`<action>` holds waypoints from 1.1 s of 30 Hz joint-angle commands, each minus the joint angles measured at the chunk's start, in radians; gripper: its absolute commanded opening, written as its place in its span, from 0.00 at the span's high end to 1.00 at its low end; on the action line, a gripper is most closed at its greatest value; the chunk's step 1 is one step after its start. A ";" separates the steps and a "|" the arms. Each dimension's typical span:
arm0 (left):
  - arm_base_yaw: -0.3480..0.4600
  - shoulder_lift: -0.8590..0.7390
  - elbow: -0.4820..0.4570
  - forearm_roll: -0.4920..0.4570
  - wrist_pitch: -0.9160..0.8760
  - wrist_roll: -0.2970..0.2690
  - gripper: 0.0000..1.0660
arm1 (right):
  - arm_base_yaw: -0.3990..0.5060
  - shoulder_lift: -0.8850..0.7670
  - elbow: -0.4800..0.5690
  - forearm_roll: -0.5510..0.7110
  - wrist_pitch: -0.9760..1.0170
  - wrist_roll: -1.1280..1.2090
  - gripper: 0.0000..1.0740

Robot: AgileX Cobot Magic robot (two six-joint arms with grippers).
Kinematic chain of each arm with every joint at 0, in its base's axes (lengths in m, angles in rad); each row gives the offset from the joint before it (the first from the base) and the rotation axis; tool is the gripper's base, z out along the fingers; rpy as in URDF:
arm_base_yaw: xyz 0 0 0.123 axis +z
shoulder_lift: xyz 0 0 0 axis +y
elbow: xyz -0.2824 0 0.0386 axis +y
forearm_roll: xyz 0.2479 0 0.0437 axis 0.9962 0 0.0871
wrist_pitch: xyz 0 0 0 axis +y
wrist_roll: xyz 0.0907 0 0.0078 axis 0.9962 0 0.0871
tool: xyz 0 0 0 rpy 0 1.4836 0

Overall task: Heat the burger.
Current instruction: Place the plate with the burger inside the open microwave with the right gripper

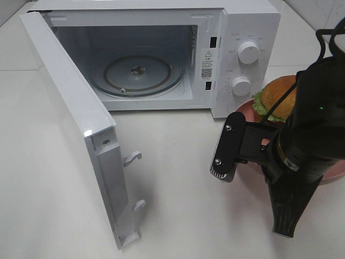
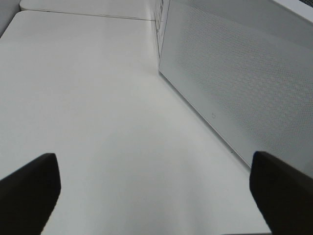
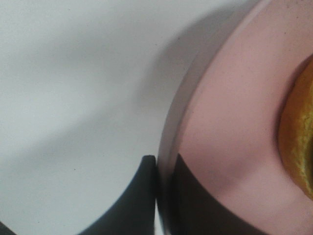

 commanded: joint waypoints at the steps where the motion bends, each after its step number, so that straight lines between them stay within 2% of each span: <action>1: -0.001 -0.018 0.002 -0.003 -0.015 0.000 0.08 | 0.004 -0.014 0.003 -0.051 -0.008 -0.031 1.00; 11: -0.001 -0.018 0.002 -0.003 -0.015 0.000 0.08 | 0.090 -0.014 0.003 -0.095 -0.077 -0.062 1.00; 19: -0.001 -0.018 0.002 -0.003 -0.015 0.000 0.08 | 0.095 -0.014 0.003 -0.102 -0.127 -0.074 1.00; 33: -0.001 -0.018 0.002 -0.003 -0.015 0.000 0.08 | 0.095 -0.014 0.003 -0.105 -0.284 -0.288 1.00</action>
